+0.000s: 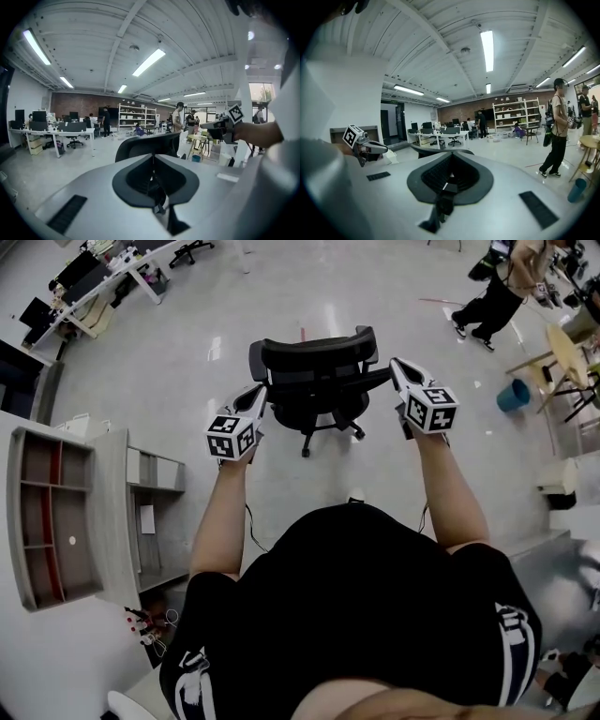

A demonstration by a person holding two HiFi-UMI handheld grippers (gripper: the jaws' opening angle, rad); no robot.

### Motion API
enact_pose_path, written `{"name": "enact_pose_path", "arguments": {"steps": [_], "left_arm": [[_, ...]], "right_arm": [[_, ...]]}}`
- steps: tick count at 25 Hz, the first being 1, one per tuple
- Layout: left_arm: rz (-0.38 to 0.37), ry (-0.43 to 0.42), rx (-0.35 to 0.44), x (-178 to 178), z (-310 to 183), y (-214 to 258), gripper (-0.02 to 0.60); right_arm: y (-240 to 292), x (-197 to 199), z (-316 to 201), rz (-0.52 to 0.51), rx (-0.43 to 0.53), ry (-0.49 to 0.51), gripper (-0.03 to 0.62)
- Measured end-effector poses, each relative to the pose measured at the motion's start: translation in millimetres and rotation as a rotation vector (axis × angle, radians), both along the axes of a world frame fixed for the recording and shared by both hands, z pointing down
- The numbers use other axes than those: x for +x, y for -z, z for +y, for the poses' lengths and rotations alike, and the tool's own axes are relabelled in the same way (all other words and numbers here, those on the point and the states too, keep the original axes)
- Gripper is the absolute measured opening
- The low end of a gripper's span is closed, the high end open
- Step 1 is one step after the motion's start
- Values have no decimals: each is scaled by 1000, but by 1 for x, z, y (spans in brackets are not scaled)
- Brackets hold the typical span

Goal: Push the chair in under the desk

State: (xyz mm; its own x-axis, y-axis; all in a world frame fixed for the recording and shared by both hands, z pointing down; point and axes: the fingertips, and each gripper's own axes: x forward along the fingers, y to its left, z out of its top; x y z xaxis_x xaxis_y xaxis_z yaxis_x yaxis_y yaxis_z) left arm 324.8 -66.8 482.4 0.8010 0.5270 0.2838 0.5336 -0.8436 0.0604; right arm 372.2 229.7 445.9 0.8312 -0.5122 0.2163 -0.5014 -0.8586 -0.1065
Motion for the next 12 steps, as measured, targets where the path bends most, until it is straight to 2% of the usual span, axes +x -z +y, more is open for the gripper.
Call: {"name": "enact_pose_path", "arguments": {"steps": [6,12], "left_arm": [[-11,55,14,42,26,-1,20],[-20,116,24,68,44,-8,20]], "right_arm": [[-7,56,26,-14,16,44,-5],[-22,96,45,-34,25,93,-5]]}}
